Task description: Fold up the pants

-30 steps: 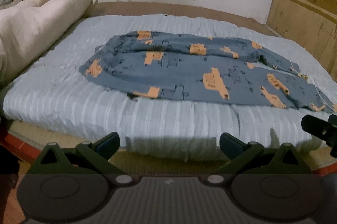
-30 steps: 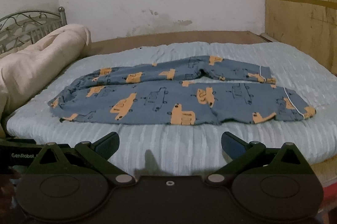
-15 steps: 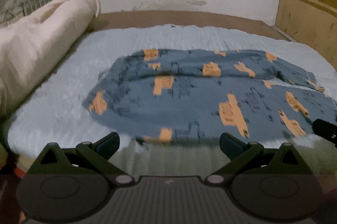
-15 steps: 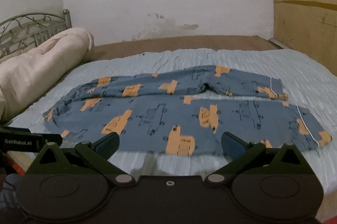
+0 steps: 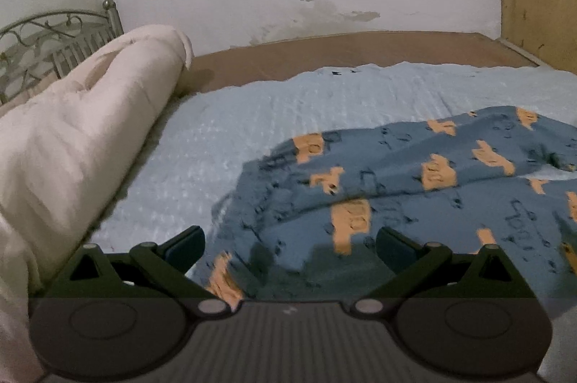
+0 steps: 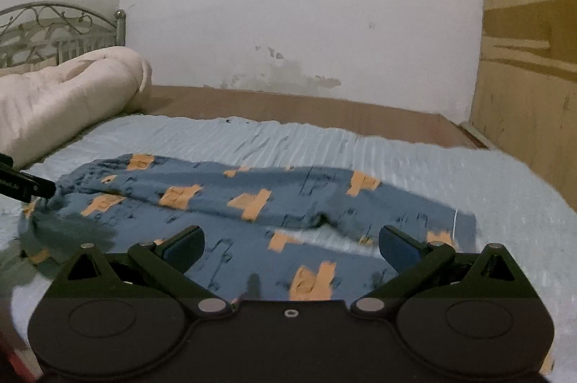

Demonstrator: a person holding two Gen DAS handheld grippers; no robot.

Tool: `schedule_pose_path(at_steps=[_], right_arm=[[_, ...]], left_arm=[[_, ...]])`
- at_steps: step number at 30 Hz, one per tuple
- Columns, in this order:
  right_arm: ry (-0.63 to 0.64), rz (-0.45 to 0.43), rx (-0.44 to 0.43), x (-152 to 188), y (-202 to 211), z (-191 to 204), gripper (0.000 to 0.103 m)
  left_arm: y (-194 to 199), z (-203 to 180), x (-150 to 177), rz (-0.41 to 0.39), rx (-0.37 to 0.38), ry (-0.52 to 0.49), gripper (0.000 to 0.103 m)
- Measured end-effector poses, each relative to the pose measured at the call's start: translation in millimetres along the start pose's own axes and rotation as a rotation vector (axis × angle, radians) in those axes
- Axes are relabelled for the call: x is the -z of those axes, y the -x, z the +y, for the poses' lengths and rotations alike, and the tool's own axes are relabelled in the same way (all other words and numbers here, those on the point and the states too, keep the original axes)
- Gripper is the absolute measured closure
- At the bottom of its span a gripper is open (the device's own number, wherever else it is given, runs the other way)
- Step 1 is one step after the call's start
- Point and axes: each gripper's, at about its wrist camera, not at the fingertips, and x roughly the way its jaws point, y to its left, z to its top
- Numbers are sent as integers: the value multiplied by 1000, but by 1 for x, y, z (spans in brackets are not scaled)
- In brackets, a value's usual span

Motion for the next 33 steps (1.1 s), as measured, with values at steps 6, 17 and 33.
schedule_pose_path(at_steps=[6, 17, 33], right_arm=[[55, -11, -75, -25, -25, -13, 1], [174, 40, -251, -57, -79, 3, 1], [238, 196, -412, -83, -190, -8, 1]], left_arm=[[-25, 5, -17, -16, -21, -33, 0], [-80, 12, -44, -24, -52, -110, 1], [-172, 14, -89, -28, 155, -247, 1]])
